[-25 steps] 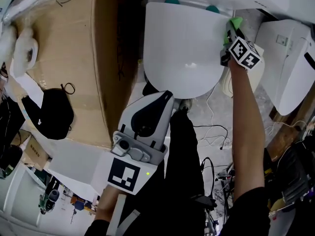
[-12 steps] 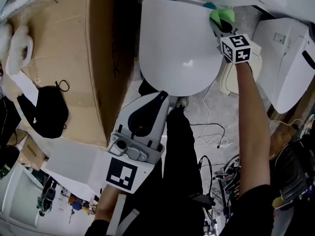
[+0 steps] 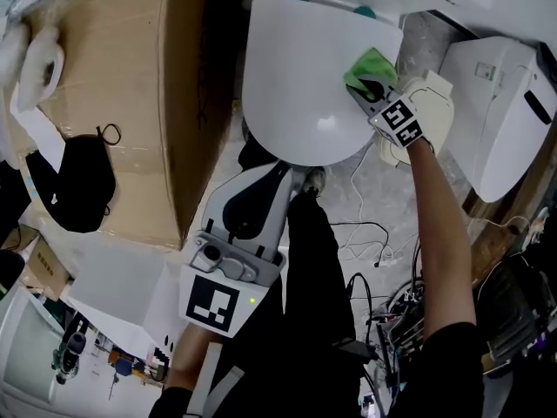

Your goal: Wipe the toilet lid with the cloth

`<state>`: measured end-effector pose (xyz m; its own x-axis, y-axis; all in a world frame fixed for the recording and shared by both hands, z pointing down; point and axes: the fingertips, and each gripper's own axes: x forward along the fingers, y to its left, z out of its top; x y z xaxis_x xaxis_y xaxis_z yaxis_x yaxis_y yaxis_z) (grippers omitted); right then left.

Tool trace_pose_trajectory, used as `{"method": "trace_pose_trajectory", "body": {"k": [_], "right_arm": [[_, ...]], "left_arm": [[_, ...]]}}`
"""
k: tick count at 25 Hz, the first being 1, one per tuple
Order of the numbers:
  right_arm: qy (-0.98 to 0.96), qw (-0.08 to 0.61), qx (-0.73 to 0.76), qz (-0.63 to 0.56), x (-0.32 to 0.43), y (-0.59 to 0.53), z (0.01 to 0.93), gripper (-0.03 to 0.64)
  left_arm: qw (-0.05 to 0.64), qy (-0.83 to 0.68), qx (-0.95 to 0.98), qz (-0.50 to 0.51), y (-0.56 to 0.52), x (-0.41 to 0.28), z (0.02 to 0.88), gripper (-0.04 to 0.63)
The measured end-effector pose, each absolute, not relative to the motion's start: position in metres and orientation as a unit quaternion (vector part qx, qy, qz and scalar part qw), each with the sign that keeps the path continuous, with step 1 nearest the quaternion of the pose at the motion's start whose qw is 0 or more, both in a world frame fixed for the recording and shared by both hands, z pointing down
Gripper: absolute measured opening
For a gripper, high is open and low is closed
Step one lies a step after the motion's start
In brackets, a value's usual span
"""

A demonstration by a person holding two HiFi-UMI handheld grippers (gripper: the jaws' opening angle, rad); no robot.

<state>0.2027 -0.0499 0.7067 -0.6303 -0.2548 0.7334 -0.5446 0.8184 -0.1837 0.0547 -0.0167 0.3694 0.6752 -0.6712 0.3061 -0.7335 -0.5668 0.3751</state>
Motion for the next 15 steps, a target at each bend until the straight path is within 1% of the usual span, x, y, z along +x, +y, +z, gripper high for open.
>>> {"method": "trace_pose_trajectory", "body": {"k": [7, 11, 15], "right_arm": [[-0.869, 0.361, 0.252, 0.225, 0.199, 0.012, 0.711, 0.052], [-0.845, 0.342, 0.309, 0.272, 0.195, 0.029, 0.711, 0.052], [-0.827, 0.326, 0.34, 0.306, 0.174, 0.048, 0.713, 0.052]], "left_arm": [[0.243, -0.406, 0.879, 0.058, 0.001, 0.044, 0.364, 0.008], [0.24, -0.416, 0.875, 0.058, 0.007, 0.033, 0.365, 0.008], [0.245, -0.426, 0.869, 0.053, 0.009, 0.016, 0.368, 0.008]]}}
